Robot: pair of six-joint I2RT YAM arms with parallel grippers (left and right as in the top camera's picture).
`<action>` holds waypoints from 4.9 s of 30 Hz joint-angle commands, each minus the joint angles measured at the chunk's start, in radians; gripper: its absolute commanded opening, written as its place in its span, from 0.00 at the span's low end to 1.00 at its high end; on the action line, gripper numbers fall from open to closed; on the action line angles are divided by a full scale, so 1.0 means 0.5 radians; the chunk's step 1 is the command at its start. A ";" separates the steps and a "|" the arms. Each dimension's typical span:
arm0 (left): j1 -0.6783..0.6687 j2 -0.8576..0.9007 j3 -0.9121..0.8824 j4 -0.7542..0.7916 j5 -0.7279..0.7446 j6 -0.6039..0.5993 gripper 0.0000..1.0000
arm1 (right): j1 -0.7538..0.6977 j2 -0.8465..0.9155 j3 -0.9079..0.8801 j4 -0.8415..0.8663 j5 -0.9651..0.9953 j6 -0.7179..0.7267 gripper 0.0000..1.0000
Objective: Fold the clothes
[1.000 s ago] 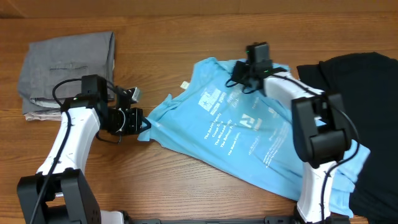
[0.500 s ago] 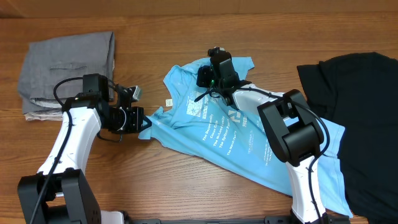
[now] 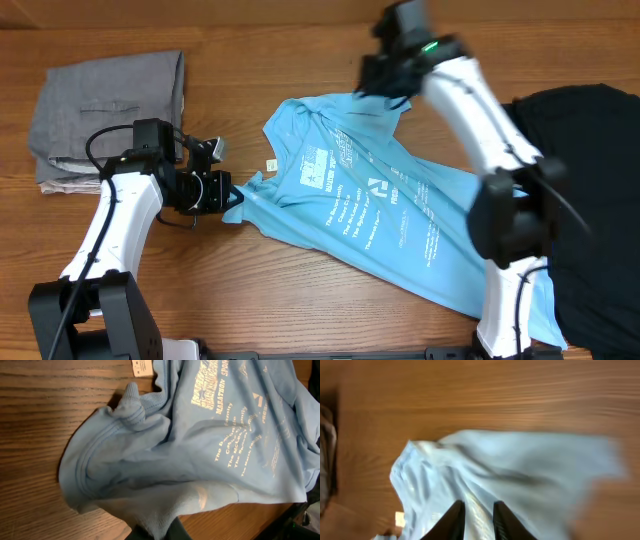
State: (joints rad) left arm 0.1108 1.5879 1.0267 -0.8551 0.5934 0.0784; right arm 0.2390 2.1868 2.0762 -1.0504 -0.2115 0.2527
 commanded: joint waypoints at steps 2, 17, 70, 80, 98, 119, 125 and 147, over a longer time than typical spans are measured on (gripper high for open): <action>-0.014 -0.023 -0.007 0.016 -0.004 -0.030 0.05 | -0.366 -0.101 0.123 -0.392 0.077 -0.036 0.23; -0.014 -0.023 -0.007 0.050 -0.004 -0.046 0.06 | -1.266 -0.124 0.050 -1.141 -0.050 -0.027 0.20; -0.359 -0.023 -0.007 0.475 0.152 -0.173 0.04 | -1.778 -1.942 -3.066 0.036 0.334 1.243 0.04; -0.359 -0.023 -0.007 0.404 0.091 -0.172 0.04 | -1.778 -1.479 -3.104 0.476 0.358 1.167 0.04; -0.359 -0.023 -0.007 0.395 -0.004 -0.171 0.04 | -1.780 -0.883 -2.307 0.209 0.960 1.012 0.04; -0.351 -0.023 -0.007 0.327 -0.132 -0.172 0.08 | -1.286 -0.921 -2.120 0.285 0.472 0.714 0.04; -0.352 -0.023 -0.007 0.319 -0.131 -0.173 0.15 | -1.277 -0.998 -1.565 -0.066 0.055 0.165 0.39; -0.352 -0.023 -0.007 0.310 -0.162 -0.211 0.15 | -1.333 -0.325 -1.206 0.252 0.175 -0.050 0.09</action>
State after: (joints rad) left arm -0.0650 1.5879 1.0248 -0.6964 0.5186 -0.0097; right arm -0.4152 1.9839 1.4586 -0.9466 -0.1375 0.2352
